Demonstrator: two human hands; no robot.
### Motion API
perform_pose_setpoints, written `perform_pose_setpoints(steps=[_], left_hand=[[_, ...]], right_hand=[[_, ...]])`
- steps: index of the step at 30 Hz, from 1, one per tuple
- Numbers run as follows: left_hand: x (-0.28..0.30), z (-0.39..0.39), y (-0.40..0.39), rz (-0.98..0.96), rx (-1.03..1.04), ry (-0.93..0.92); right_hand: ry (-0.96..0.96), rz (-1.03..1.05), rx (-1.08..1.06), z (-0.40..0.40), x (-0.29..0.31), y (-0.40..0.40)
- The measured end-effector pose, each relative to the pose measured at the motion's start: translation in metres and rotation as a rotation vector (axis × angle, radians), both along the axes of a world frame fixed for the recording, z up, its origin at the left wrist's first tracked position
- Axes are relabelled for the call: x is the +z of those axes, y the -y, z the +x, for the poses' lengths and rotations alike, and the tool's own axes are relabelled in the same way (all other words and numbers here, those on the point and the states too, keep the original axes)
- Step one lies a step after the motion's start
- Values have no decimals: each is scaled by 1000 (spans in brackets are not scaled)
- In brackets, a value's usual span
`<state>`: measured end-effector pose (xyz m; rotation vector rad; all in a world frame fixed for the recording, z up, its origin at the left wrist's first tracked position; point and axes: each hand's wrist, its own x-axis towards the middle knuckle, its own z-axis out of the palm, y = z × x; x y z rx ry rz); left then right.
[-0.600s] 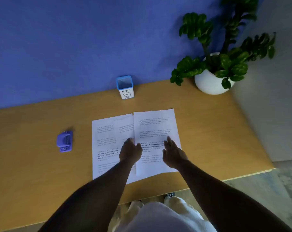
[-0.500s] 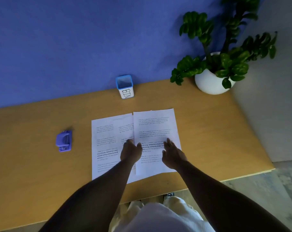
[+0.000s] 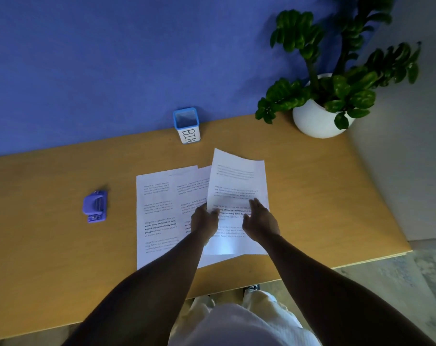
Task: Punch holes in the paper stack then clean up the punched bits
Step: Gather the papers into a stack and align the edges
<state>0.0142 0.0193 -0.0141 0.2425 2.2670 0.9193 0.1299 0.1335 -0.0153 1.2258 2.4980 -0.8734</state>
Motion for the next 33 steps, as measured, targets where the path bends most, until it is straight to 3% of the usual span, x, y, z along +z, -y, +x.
perform_pose_setpoints(steps=[6, 12, 18, 25, 33], left_hand=[[-2, -10, 13, 106, 31, 133], [-1, -20, 30, 175, 71, 225], [-5, -24, 46, 115, 148, 150], [-8, -18, 56, -231, 249, -132], [-10, -17, 54, -240, 384, -46]], right_hand=[[-151, 16, -320, -7, 8, -16], [-279, -190, -550, -15, 7, -27], [-323, -271, -519, -21, 7, -19], [-263, -229, -427, -31, 5, -2], [-173, -185, -301, -32, -2, 11]])
